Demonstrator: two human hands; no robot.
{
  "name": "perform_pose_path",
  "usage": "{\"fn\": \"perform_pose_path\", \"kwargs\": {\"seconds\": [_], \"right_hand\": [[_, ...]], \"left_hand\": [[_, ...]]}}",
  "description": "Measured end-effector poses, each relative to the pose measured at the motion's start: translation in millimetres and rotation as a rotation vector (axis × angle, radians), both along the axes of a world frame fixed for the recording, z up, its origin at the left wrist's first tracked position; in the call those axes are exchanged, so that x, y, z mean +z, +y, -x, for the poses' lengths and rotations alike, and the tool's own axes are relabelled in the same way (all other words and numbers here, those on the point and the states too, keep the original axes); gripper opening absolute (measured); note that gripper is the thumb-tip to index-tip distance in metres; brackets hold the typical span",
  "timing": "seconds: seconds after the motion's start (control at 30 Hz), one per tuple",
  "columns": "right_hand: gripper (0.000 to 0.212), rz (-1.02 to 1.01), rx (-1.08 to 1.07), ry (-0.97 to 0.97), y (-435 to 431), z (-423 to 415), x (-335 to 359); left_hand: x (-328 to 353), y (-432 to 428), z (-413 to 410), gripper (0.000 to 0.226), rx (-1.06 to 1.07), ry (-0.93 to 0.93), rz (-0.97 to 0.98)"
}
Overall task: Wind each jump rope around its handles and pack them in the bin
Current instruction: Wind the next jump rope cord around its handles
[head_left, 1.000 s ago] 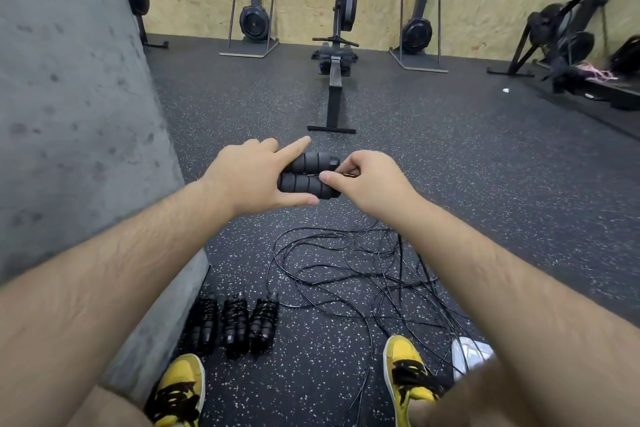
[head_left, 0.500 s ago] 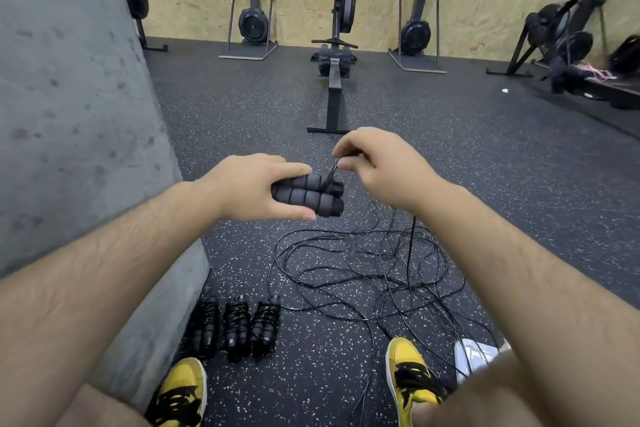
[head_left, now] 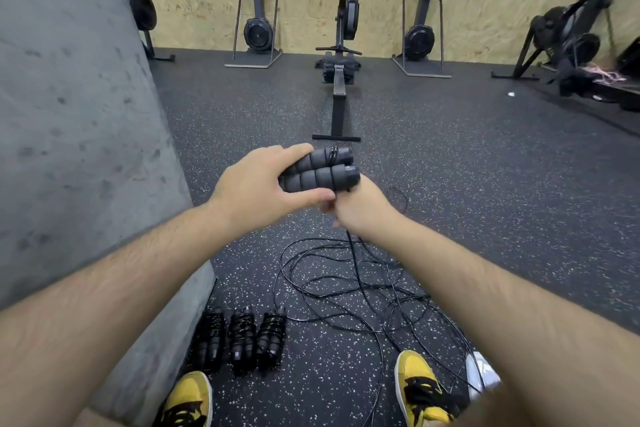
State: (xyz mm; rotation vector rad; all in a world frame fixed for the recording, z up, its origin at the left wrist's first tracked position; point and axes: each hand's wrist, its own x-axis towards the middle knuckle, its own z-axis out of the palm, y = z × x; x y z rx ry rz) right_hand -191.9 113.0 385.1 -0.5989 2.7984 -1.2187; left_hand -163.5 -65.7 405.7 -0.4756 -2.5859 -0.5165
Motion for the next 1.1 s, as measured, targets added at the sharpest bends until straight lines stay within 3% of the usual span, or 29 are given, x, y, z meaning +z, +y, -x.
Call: {"fn": "perform_pose_path", "kwargs": {"seconds": [0.07, 0.13, 0.27, 0.43, 0.6, 0.8, 0.93, 1.03, 1.1], "right_hand": [[0.019, 0.011, 0.028, -0.135, 2, -8, -4], [0.026, -0.112, 0.086, -0.188, 3, -19, -2], [0.026, -0.359, 0.184, 0.083, 5, -32, 16], [0.017, -0.535, 0.205, 0.406, 13, -37, 33], [0.020, -0.498, 0.182, 0.618, 26, -22, 41], [0.014, -0.158, 0.112, 0.387, 55, 5, 32], [0.024, 0.063, 0.025, 0.186, 63, 8, 18], [0.028, 0.007, 0.002, 0.099, 52, -2, 17], [0.017, -0.078, -0.003, 0.066, 37, -11, 15]], "left_hand": [[0, -4, 5, 0.057, 0.109, 0.019, 0.021], [-1, -13, 10, 0.067, 0.223, 0.003, 0.097], [-7, -35, 17, 0.080, 0.341, -0.048, 0.351], [-2, -36, 13, 0.091, 0.286, -0.061, 0.500], [-2, -26, 2, 0.081, 0.088, -0.063, 0.597], [0, -6, -20, 0.076, -0.212, -0.046, 0.347], [7, 9, -31, 0.073, -0.239, -0.090, 0.219], [12, 8, -30, 0.069, -0.208, -0.115, 0.155], [13, 3, -25, 0.068, -0.098, -0.038, 0.168]]}}
